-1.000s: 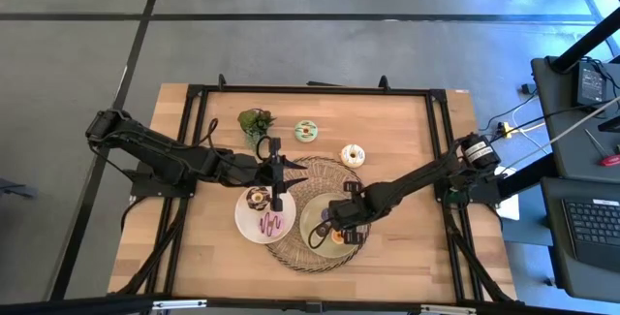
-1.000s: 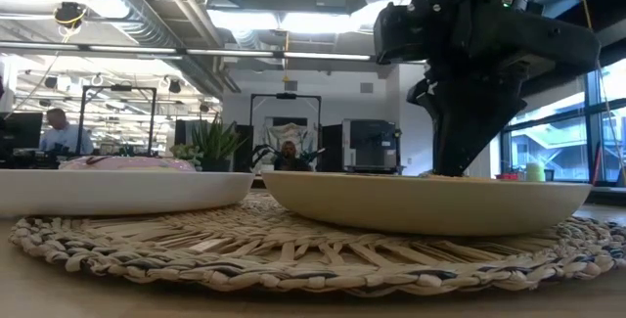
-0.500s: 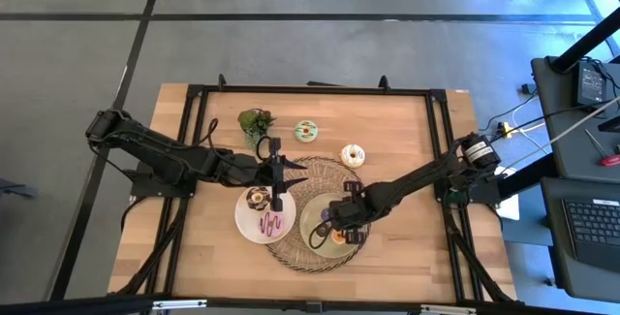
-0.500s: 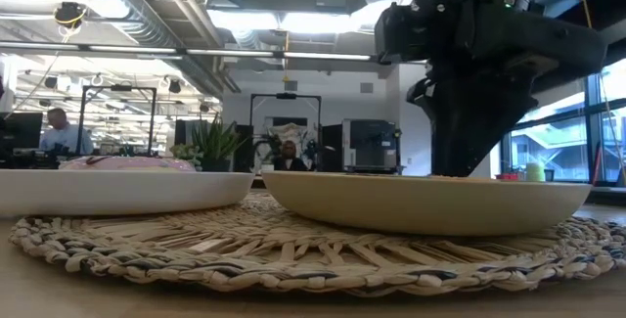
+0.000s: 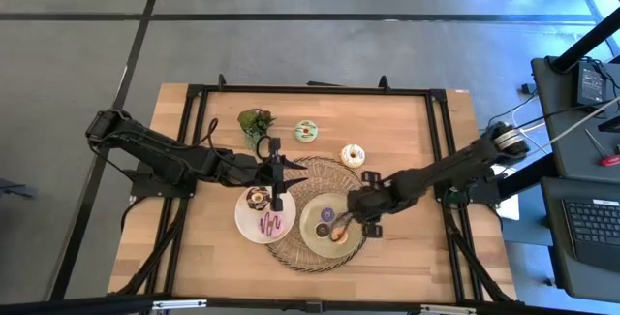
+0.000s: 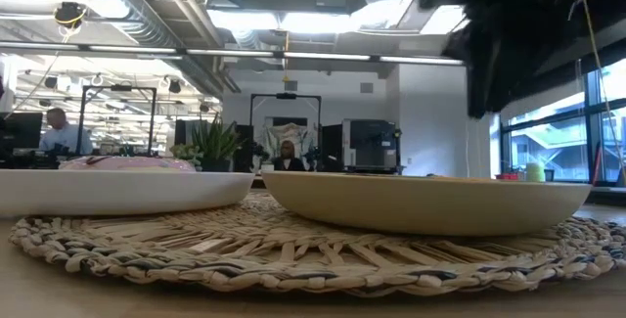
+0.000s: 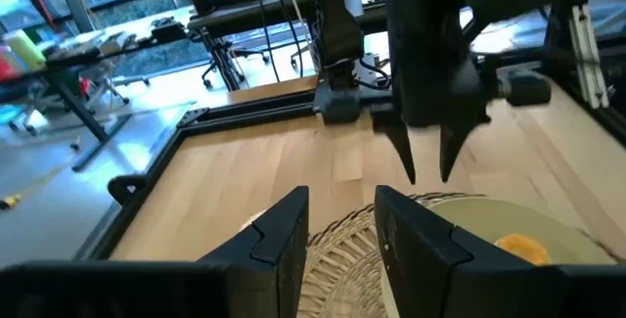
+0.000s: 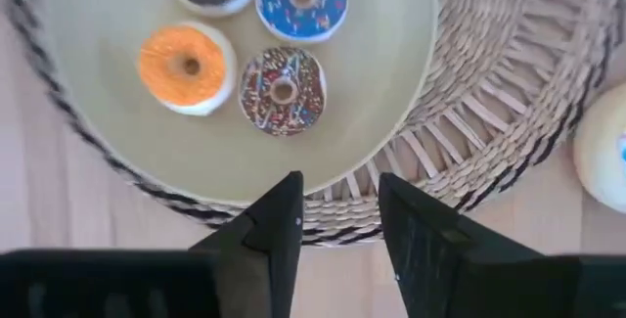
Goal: Pick & Place donuts
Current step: Put the large green donut on the white plate
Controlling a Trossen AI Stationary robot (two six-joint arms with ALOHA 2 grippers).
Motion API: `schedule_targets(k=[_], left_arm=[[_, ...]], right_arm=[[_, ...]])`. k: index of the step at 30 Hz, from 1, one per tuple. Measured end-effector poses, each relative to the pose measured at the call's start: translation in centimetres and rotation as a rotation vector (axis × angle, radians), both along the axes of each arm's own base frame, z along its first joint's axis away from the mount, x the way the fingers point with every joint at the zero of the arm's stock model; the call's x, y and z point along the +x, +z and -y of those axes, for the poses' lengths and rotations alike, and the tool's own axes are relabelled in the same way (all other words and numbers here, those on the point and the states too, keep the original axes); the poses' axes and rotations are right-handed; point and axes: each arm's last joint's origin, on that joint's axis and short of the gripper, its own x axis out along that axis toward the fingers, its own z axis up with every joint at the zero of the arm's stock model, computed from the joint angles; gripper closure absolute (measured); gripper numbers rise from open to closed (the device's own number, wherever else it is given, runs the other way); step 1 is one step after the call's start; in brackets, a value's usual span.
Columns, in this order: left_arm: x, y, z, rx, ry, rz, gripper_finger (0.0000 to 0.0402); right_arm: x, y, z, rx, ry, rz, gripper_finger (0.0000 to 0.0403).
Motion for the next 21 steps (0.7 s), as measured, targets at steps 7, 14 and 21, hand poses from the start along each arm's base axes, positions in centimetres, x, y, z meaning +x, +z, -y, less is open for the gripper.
schedule_targets(k=[7, 14, 21], left_arm=[[0.0, 0.0, 0.0, -0.018, 0.005, 0.007, 0.0285], [0.4, 0.7, -0.2, -0.036, -0.018, 0.087, 0.0287], [2.5, 1.6, -2.7, -0.024, 0.055, 0.063, 0.0285]], right_arm=[[-4.9, 0.1, 0.7, 0.126, -0.033, 0.342, 0.0265], [-6.9, -1.5, 2.1, 0.109, -0.036, 0.667, 0.0265], [-7.4, -2.9, 2.7, 0.116, -0.033, 0.722, 0.0265]])
